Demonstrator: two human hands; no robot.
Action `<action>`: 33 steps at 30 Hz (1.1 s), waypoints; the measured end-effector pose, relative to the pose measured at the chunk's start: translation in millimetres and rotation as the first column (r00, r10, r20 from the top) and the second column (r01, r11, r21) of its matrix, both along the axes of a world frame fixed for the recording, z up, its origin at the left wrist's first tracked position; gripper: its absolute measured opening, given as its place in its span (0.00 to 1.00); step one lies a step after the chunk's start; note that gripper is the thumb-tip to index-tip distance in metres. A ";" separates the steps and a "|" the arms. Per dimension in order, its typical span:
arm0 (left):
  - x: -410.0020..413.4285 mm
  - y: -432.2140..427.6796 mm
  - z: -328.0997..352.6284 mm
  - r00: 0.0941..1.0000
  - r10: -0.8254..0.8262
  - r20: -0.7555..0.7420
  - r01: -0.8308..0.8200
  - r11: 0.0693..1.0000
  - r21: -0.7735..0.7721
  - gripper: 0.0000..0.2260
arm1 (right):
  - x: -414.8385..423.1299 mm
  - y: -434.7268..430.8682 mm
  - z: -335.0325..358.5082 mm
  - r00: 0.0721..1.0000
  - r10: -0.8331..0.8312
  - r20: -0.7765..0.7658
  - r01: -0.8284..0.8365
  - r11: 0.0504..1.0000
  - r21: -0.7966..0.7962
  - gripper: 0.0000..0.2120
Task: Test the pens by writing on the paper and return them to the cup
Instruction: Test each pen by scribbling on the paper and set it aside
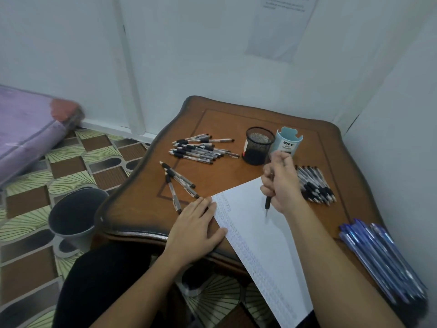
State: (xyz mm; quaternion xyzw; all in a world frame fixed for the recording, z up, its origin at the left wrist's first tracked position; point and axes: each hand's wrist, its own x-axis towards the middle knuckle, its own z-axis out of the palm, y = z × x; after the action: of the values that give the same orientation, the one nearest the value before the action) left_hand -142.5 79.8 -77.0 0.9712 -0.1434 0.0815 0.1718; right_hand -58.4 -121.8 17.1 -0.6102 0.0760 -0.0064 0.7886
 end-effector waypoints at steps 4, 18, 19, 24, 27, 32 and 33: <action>0.3 0.4 0.1 1.000 -0.010 -0.006 0.010 1.000 -0.001 0.39 | -12.1 -1.8 -10.2 0.998 0.010 0.066 -0.009 1.000 -0.017 0.08; -1.9 1.5 1.1 0.999 -0.029 -0.028 0.028 0.997 -0.067 0.30 | -39.9 -8.5 -52.3 0.995 0.087 -0.043 -0.094 0.969 -0.229 0.15; -2.0 1.9 1.2 0.999 -0.037 -0.027 0.035 0.996 -0.083 0.30 | -42.1 -10.3 -54.9 0.997 0.073 -0.035 -0.080 0.964 -0.252 0.12; -4.4 2.9 -1.5 0.998 -0.060 -0.011 0.058 0.992 -0.110 0.31 | -58.7 -19.8 -58.2 0.993 0.110 -0.050 -0.117 0.979 -0.170 0.09; -4.9 1.3 -2.0 0.997 -0.072 -0.011 0.071 0.992 -0.100 0.30 | -67.6 -22.3 -63.8 0.990 0.127 -0.064 -0.140 0.958 -0.252 0.05; -4.7 0.2 -1.2 0.998 -0.054 -0.031 0.050 0.992 -0.114 0.30 | -70.4 -14.5 -59.6 0.986 0.166 0.009 -0.141 0.864 -0.484 0.08; -4.9 -0.1 -1.1 0.998 -0.052 -0.032 0.048 0.992 -0.118 0.30 | -70.6 -12.6 -59.0 0.985 0.170 0.015 -0.143 0.871 -0.471 0.09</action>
State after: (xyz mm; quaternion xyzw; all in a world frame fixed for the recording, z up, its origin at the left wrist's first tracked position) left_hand -147.4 79.7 -78.1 0.9568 -0.1596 0.0685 0.2330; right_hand -128.9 -134.4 -41.9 -0.7860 0.0005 0.0223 0.6178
